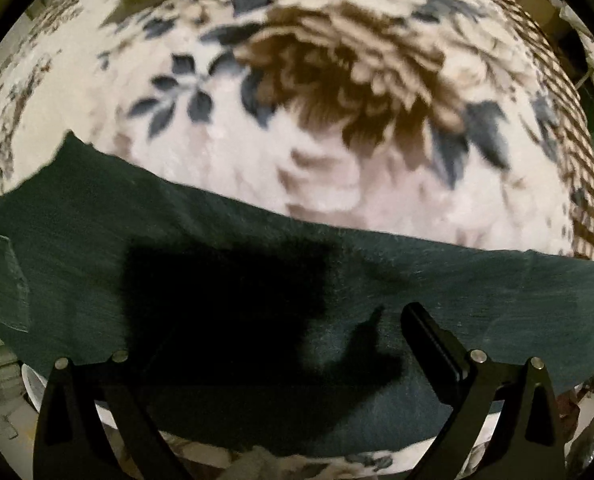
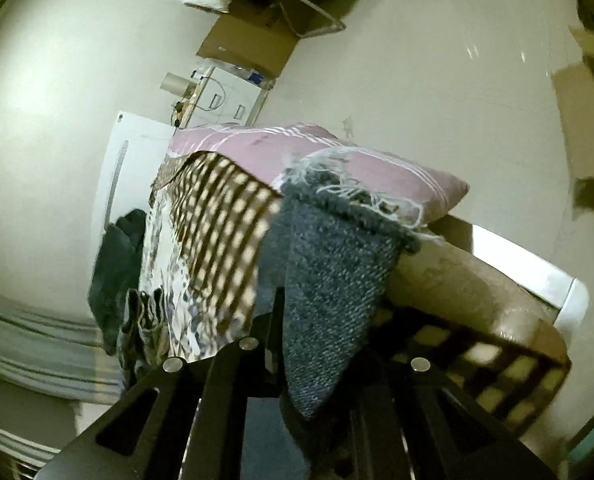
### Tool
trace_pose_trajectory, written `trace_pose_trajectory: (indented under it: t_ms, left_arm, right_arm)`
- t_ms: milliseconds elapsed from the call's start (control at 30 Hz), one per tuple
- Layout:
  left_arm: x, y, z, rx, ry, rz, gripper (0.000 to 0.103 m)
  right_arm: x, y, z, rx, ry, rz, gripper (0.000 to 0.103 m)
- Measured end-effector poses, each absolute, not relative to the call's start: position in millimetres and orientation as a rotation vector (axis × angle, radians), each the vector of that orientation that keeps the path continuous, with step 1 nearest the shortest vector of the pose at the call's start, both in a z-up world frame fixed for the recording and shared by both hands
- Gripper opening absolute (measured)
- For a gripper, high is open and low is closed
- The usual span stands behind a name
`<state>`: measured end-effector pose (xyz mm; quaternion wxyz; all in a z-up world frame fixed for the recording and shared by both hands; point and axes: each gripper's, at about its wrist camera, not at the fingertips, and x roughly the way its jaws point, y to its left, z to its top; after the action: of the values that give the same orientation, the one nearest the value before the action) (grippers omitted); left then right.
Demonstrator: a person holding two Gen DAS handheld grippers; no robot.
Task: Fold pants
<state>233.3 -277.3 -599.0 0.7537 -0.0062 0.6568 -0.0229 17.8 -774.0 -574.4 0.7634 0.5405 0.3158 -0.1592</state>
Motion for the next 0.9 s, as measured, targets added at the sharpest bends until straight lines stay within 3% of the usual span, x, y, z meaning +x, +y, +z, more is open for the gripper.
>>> trace_pose_trajectory:
  t_ms: [200,467,633,900]
  left_arm:
    - [238,-257,-577,-0.033,1.444,-0.087,0.103]
    - [239,-170,-544,-0.136,1.433,-0.069,0.103]
    - [227,-104,-541,-0.197,1.425,-0.008,0.103]
    - [207,-1,-554,-0.276,1.440,0.123,0.103]
  right_arm:
    - [35,-715,-508,0.987,0.725,-0.327,0.008]
    - [74,-574,-439,0.711,0.804,-0.196,0.008]
    - [103,-462,-448,0.599,0.896,-0.077,0.008]
    - [115,-298,-520,0.402,1.064,0.087,0.008]
